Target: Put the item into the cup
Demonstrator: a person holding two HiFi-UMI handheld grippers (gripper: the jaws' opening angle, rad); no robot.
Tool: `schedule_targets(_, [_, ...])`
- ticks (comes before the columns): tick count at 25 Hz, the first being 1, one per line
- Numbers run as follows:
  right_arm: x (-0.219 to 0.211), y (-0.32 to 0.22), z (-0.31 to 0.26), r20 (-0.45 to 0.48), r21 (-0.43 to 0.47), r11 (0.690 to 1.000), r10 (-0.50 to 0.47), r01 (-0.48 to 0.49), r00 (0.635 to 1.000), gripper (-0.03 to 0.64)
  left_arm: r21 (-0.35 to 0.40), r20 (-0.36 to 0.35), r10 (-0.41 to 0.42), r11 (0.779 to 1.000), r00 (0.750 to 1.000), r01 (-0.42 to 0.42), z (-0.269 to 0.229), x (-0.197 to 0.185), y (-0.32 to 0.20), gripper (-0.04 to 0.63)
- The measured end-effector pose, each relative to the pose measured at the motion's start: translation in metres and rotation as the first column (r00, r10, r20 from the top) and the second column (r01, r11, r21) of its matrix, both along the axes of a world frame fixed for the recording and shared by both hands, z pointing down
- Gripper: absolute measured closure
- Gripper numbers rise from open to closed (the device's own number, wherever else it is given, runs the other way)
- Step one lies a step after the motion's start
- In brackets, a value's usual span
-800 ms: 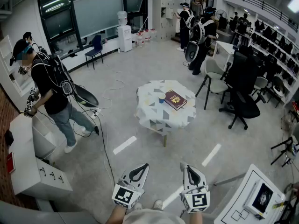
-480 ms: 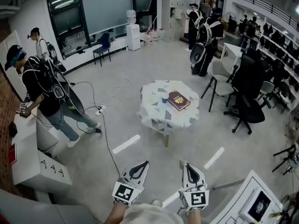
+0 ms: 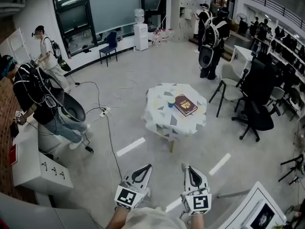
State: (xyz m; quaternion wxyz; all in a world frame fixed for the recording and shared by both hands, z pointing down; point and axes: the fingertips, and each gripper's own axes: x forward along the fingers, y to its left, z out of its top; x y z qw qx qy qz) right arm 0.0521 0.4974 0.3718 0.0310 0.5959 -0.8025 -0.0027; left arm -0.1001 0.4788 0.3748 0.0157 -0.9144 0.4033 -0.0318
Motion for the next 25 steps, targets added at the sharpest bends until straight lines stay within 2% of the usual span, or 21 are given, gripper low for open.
schedule_targets(5, [-0.003, -0.027, 0.005, 0.000, -0.009, 1.000, 0.000, 0.000, 1.000, 0.611, 0.014, 0.007, 0.013, 1.000, 1.000, -0.013, 0.005, 0.000, -0.028, 0.583])
schedule_targets(9, [-0.009, -0.052, 0.011, -0.005, -0.019, 1.000, 0.008, -0.008, 1.000, 0.611, -0.013, -0.001, 0.031, 0.999, 1.000, -0.031, 0.014, -0.003, -0.056, 0.583])
schedule_targets(14, [-0.007, -0.087, 0.008, -0.041, -0.026, 0.997, 0.072, -0.073, 0.997, 0.611, -0.015, -0.007, 0.061, 0.998, 0.998, -0.062, 0.016, -0.005, -0.095, 0.583])
schedule_targets(25, [-0.026, -0.146, 0.012, -0.057, -0.042, 0.993, 0.104, -0.106, 0.993, 0.611, -0.031, -0.019, 0.119, 0.992, 0.993, -0.119, 0.017, -0.019, -0.163, 0.583])
